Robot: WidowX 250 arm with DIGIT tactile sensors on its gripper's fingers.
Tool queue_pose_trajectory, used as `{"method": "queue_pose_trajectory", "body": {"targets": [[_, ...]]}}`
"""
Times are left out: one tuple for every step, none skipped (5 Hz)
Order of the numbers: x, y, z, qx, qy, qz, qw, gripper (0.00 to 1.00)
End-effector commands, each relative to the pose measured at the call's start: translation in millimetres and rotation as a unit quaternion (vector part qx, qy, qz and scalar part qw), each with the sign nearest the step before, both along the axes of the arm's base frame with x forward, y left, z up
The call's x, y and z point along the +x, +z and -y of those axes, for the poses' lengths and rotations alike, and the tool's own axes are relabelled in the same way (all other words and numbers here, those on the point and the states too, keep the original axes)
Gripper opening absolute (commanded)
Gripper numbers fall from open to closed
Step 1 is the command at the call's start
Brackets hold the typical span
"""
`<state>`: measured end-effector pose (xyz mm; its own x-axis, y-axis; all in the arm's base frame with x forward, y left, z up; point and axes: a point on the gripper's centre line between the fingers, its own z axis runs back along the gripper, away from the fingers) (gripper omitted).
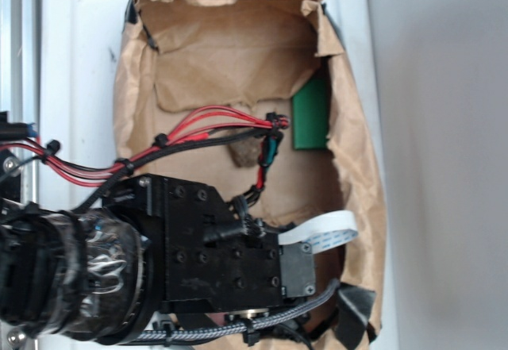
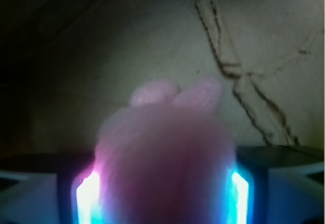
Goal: Grab the pink bunny.
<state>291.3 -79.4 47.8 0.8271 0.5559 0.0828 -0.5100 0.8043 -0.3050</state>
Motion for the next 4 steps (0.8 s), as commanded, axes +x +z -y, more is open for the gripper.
{"method": "queue_pose_trajectory", "body": {"targets": [[15, 57, -51, 0.070, -0.019, 0.076, 0.994, 0.00], [18, 74, -66, 0.133, -0.034, 0.097, 0.986, 0.00], [23, 85, -81, 0.131, -0.151, 0.086, 0.976, 0.00], [17, 112, -88, 0.141, -0.208, 0.077, 0.965, 0.00]]}}
